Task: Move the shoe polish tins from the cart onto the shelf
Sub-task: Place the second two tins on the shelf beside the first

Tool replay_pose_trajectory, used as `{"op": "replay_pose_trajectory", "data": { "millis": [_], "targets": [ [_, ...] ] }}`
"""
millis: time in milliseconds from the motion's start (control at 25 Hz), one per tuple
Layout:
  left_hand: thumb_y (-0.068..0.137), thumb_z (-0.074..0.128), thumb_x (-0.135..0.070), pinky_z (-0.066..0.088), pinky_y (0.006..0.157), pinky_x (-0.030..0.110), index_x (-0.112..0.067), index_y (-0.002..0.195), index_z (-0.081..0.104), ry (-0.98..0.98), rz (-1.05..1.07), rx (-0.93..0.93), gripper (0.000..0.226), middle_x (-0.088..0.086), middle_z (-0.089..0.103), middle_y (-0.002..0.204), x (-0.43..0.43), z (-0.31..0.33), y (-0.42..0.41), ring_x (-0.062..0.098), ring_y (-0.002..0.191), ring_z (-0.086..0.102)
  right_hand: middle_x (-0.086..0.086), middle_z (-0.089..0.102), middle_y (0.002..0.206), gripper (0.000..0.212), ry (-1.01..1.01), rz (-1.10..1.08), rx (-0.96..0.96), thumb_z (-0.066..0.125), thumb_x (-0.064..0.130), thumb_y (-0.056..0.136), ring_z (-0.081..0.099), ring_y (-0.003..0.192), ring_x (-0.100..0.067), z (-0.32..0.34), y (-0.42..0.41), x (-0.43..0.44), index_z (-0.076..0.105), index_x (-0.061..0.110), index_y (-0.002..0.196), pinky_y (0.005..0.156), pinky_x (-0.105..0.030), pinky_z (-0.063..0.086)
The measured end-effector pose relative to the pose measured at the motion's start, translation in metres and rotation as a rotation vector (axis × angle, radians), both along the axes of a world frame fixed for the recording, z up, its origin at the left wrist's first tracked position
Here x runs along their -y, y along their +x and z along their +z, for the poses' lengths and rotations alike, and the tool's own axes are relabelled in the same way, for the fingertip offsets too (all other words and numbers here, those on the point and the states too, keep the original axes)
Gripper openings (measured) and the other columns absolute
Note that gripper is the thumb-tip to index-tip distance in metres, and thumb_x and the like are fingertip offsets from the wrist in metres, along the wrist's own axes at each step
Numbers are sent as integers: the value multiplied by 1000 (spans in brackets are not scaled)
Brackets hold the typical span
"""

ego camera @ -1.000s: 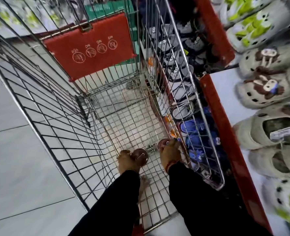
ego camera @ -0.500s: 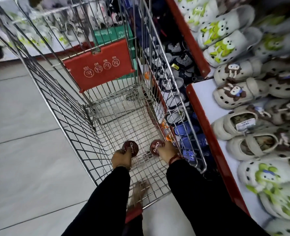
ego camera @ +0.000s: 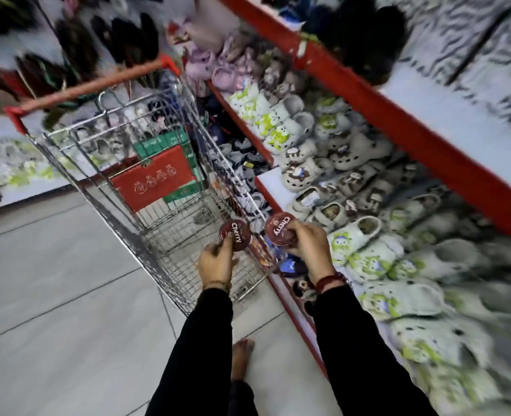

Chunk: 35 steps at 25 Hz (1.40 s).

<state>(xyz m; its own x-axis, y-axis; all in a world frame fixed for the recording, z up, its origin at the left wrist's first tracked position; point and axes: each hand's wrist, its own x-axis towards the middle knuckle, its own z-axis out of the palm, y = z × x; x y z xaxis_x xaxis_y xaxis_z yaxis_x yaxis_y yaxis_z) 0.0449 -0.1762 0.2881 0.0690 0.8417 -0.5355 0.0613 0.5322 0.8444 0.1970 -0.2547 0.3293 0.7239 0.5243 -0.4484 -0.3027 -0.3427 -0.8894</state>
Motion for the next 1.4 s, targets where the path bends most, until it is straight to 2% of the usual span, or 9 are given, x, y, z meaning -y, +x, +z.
{"op": "replay_pose_trajectory", "data": {
  "millis": [120,280,360,520,680,840,960,1160,1400],
  "targets": [
    [78,74,-40,60,87,42,0,99,74,83,-122,40,46,14,74,96,32,54,25,25,84,68,-8,70,78,13,145,-124,15,64,22,83,69,78,-21,62,16,60,72,13,76,70,-36,60],
    [84,70,-30,54,64,27,-16,71,69,227,-323,150,20,8,60,67,74,133,68,20,64,56,-4,71,71,11,281,-243,101,62,15,87,68,70,-14,134,36,134,70,12,80,64,-32,60],
    [87,68,-26,48,49,20,-17,69,66,282,-413,215,21,1,55,57,92,167,90,10,50,50,0,72,65,15,317,-314,163,63,15,87,69,65,-11,163,44,166,69,13,74,62,-33,62],
    [88,68,-27,45,56,23,-20,73,69,404,-611,317,16,-13,59,42,135,229,131,2,45,51,-7,71,74,14,388,-460,257,62,14,88,68,69,-15,211,57,234,70,12,76,69,-36,61],
    [85,72,-33,41,57,23,-13,85,71,491,-775,340,20,-5,64,62,174,263,172,11,55,55,-6,72,77,13,361,-629,343,65,16,87,69,77,-19,229,76,293,72,13,76,75,-37,60],
    [82,69,-45,47,78,27,-21,84,70,787,-976,124,25,-1,71,82,217,275,208,20,88,68,-13,74,86,15,199,-832,485,71,17,85,70,72,-19,227,91,346,70,8,96,68,-32,61],
    [83,60,-54,41,99,37,-25,92,71,1015,-1103,-102,32,-2,77,100,245,278,230,24,105,67,-13,76,87,28,-65,-907,613,75,26,80,73,80,-24,220,97,377,69,11,104,81,-38,59],
    [85,54,-58,27,103,41,-34,115,69,1119,-1267,-302,42,-2,77,107,260,262,261,21,114,64,-7,72,79,26,-329,-910,652,74,31,81,72,86,-25,212,101,394,72,14,101,79,-30,54],
    [84,48,-61,26,102,43,-36,112,71,1197,-1483,-489,44,-2,74,114,253,258,279,23,116,62,-11,77,105,24,-521,-817,566,67,29,87,70,100,-28,213,109,395,78,10,97,91,-31,52]
  ]
}}
